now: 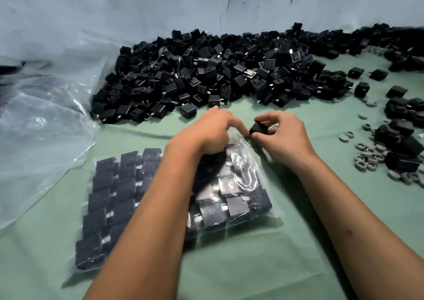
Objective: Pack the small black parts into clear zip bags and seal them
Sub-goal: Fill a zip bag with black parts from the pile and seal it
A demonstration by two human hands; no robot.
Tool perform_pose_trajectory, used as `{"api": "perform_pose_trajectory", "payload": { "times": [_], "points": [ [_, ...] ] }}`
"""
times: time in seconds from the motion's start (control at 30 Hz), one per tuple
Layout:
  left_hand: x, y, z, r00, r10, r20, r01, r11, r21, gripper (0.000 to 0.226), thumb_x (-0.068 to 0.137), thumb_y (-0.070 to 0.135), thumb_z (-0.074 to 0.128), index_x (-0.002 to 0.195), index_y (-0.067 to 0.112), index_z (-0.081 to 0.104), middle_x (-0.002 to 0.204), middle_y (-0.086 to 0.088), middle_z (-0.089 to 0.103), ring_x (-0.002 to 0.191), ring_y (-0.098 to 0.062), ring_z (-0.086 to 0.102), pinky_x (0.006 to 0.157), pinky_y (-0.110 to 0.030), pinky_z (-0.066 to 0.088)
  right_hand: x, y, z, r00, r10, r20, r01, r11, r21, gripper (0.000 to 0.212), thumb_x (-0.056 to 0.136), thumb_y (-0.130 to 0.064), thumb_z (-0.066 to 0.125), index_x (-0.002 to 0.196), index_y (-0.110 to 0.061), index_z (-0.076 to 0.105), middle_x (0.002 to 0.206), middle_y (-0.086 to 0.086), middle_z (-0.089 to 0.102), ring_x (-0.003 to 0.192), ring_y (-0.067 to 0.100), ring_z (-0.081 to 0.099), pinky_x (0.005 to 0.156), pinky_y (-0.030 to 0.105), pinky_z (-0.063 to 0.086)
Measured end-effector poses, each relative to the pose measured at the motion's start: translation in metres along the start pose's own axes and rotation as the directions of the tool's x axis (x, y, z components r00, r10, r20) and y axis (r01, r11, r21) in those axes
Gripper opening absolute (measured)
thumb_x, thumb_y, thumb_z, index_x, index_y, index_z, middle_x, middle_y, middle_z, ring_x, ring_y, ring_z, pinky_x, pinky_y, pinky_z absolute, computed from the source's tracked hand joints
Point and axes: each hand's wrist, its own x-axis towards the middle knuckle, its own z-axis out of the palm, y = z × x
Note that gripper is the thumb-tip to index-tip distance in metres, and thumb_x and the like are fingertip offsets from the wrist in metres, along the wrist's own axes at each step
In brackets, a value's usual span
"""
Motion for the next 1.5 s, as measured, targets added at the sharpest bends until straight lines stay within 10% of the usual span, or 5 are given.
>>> {"api": "perform_pose_trajectory", "payload": {
  "times": [0.1, 0.4, 0.63, 1.5],
  "points": [
    [0.002, -0.004, 0.002, 1.0, -0.001, 0.021, 0.001, 1.0, -0.007, 0.071, 0.085, -0.017, 0.039, 0.111, 0.042, 0.07, 0.111, 0.001, 0.054, 0.141, -0.034, 0.033, 0.117, -0.044, 0.03, 0.0, 0.001, -0.003, 0.998, -0.028, 0.055, 0.028, 1.0, -0.009, 0.031, 0.079, -0.015, 0.084, 0.109, -0.021, 0.076, 0.098, -0.006, 0.073, 0.083, 0.006, 0.067, 0.075, 0.022, 0.053],
    [0.002, -0.012, 0.0, 0.988, 0.02, -0.152, -0.042, 0.989, -0.14, 0.024, 0.098, 0.01, 0.065, 0.093, 0.032, 0.074, 0.115, -0.002, 0.063, 0.102, -0.019, 0.059, 0.083, -0.031, 0.048, 0.002, 0.005, -0.015, 0.958, -0.066, 0.28, 0.046, 0.996, 0.075, 0.033, 0.082, -0.007, 0.082, 0.108, -0.027, 0.076, 0.082, 0.003, 0.074, 0.07, 0.008, 0.062, 0.074, 0.022, 0.049],
    [-0.003, -0.013, -0.002, 0.971, 0.028, -0.237, -0.07, 0.983, -0.17, 0.015, 0.095, 0.017, 0.072, 0.09, 0.031, 0.075, 0.118, 0.003, 0.061, 0.109, -0.016, 0.056, 0.089, -0.028, 0.044, -0.003, 0.001, -0.017, 0.932, -0.122, 0.34, 0.036, 0.968, 0.25, 0.033, 0.083, 0.004, 0.079, 0.101, -0.023, 0.077, 0.068, 0.001, 0.063, 0.068, 0.013, 0.056, 0.066, 0.025, 0.048],
    [0.0, -0.02, 0.0, 0.962, 0.014, -0.271, -0.056, 0.987, -0.149, 0.013, 0.086, 0.022, 0.082, 0.084, 0.031, 0.073, 0.11, 0.006, 0.062, 0.09, -0.011, 0.056, 0.079, -0.03, 0.045, -0.006, 0.009, 0.001, 0.971, -0.139, 0.192, 0.078, 0.951, 0.299, 0.034, 0.08, 0.004, 0.083, 0.103, -0.019, 0.075, 0.101, -0.003, 0.077, 0.076, 0.012, 0.074, 0.065, 0.037, 0.063]
  ]
}}
